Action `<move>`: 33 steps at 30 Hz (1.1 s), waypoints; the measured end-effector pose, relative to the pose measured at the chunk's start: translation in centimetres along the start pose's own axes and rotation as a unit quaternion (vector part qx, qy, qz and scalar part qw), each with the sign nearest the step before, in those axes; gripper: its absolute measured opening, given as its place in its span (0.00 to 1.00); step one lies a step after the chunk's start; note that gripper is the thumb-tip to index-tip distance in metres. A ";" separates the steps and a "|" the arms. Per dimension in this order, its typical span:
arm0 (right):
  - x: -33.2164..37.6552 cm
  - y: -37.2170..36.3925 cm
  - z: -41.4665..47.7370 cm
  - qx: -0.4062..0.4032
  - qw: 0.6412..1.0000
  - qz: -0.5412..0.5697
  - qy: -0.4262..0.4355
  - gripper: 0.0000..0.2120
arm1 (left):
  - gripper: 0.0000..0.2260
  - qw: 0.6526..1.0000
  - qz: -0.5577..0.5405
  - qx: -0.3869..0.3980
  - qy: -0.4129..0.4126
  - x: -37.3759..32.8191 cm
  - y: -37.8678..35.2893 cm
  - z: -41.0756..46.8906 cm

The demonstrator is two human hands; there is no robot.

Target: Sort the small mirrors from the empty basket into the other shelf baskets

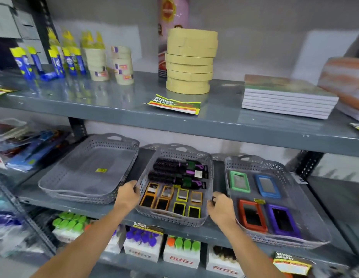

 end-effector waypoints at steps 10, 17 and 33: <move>-0.9 -0.4 0.9 -0.019 1.000 -0.006 -0.017 0.06 | 0.11 0.998 -0.041 0.012 -0.052 0.8 -0.2 0.2; -0.7 -0.6 0.5 -0.031 0.999 -0.007 -0.021 0.07 | 0.08 0.996 -0.062 0.036 -0.052 0.9 0.2 -0.2; 9.5 2.3 -8.8 -0.015 0.978 -0.140 0.152 0.15 | 0.09 0.939 -0.106 -0.074 -0.320 -5.5 12.2 -11.5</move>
Point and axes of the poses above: each hand's wrist, its own z-axis towards the middle knuckle, its own y-axis out of the back of the hand, x = y × z, the point moved 5 cm from there along z, towards the middle knuckle, and after that the axes turned 11 degrees about y, right-handed, at the moved point
